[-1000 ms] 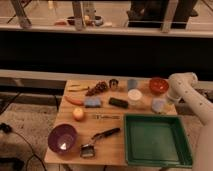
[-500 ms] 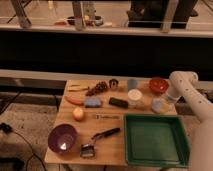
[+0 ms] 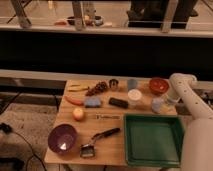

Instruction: Wipe table surface with towel

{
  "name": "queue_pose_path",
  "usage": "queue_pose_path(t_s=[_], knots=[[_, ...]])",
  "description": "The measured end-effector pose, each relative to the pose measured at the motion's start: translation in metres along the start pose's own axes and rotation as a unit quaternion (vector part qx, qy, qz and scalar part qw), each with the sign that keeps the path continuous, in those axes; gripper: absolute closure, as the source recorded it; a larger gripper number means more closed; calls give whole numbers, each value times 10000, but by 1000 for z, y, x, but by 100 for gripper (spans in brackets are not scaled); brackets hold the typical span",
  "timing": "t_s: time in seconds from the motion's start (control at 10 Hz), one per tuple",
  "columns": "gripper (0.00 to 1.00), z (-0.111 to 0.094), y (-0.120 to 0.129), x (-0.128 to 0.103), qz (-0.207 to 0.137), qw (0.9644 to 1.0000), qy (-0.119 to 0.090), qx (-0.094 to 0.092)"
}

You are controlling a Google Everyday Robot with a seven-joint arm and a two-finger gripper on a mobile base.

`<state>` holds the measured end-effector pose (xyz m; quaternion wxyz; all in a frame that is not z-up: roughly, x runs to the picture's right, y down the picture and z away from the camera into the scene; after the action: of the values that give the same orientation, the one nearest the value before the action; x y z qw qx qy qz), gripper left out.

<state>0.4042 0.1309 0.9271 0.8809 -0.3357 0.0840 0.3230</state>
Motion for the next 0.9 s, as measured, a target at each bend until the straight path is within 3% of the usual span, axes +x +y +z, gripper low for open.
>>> queue_pose_path(t_s=[0.2,0.3,0.9], knots=[[23,6,-1,5,59,9999,19,-131],[29,7,-2,6,78,9998,7,-156],[89,-1,-2,8,125,9997,-25,-215]])
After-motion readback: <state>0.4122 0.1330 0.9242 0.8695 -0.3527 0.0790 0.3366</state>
